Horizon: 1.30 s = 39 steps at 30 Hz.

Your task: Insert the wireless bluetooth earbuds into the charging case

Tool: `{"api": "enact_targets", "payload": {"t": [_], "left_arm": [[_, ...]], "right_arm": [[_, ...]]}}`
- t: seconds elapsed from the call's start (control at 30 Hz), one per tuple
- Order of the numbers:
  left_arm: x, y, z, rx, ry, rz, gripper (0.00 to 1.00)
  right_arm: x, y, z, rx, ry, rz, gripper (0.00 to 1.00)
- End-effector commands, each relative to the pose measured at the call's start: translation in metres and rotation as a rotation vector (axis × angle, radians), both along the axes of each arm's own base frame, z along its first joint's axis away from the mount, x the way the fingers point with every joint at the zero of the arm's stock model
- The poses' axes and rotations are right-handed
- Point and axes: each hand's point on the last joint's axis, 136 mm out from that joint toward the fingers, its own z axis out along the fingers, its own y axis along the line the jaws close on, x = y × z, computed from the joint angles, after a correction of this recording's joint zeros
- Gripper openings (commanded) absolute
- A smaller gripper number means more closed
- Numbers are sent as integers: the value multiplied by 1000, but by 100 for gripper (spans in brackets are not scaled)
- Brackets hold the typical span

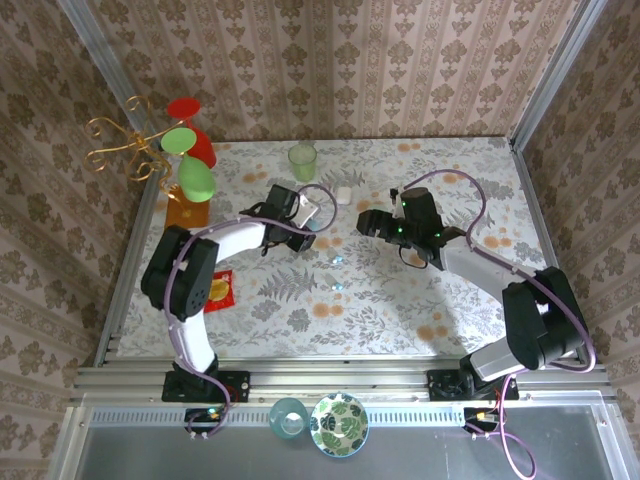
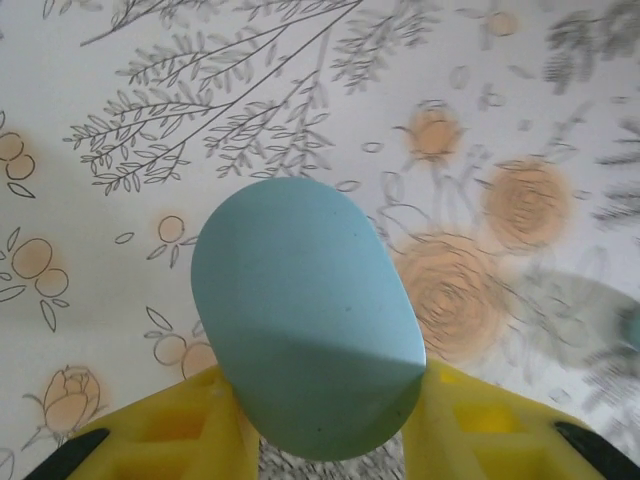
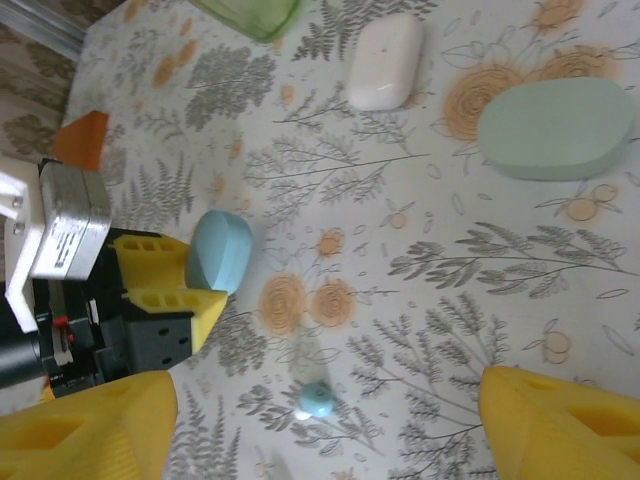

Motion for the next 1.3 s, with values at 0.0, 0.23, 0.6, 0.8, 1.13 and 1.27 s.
{"api": "enact_targets", "payload": {"t": [0.0,0.23,0.6,0.8,1.13,1.27], "left_arm": [[-6,-19,39,-100,-117,-130,36],[-37,-30,60,-227,-175,-264,37],[-82,-55,101,-395,-255,-503,38],[-93,-60,113,-431,-267,-552,38],[-96,-61,122,-462,-297,-564,39],[-87,-61,135,-514,-378,-506,47]], "right_arm": [[-10,10,11,75,30,44,80],[-11,26,25,197,60,90,79],[-18,80,42,496,187,309,78],[-22,92,39,535,220,355,69],[-24,94,43,581,229,356,23],[-23,88,51,614,209,321,18]]}}
